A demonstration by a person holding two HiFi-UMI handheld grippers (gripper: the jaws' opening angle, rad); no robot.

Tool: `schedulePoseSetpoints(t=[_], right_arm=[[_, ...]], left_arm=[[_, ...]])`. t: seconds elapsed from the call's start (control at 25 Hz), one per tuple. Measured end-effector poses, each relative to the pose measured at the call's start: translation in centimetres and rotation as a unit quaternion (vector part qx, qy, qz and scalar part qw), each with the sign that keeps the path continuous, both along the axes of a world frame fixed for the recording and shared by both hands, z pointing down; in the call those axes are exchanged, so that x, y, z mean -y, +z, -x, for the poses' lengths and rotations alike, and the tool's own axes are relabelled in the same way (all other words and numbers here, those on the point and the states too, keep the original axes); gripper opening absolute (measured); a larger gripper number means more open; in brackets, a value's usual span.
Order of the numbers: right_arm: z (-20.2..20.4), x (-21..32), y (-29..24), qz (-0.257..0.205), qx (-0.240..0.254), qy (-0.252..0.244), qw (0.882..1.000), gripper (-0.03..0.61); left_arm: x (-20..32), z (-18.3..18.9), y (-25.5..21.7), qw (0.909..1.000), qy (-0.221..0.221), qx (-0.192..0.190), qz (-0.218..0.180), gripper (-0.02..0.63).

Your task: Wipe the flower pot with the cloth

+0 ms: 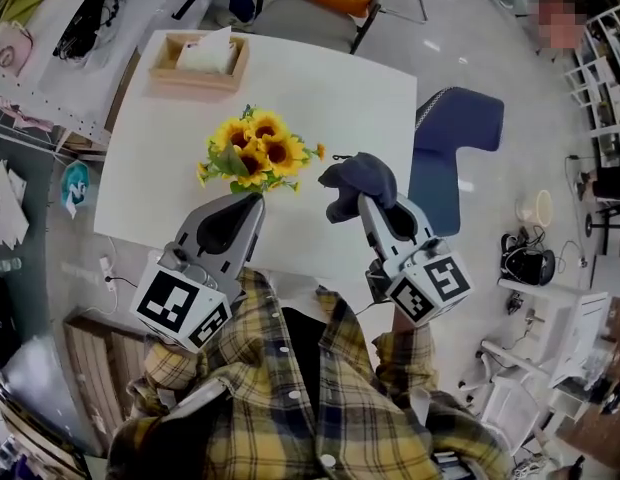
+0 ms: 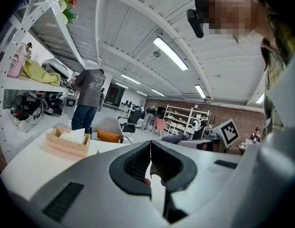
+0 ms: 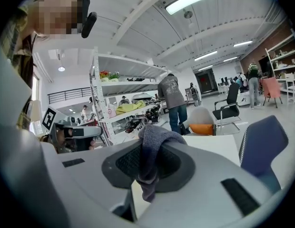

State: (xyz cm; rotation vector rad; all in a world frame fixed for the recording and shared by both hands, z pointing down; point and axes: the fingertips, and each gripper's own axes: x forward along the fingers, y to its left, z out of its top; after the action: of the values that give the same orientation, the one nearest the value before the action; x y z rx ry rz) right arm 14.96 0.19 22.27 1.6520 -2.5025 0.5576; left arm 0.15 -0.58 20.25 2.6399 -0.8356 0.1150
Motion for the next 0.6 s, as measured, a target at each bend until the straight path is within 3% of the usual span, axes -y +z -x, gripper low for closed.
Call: schedulePoseSetpoints(t=[0.36,0.6], right_arm=[[0.3,0.1,7.4,0.074,0.009,0.009,0.997,0.034],[1.6,0.8,12.9,0.116,0.019,-0.007,0.993,0.034]], left_arm=[[-0.7,0.1,7.2,0.9973,0.037,0.029,0.057,0.012],[-0.9,1.3,13.1,0.9939,0.029,0.056,0.09,0.07]])
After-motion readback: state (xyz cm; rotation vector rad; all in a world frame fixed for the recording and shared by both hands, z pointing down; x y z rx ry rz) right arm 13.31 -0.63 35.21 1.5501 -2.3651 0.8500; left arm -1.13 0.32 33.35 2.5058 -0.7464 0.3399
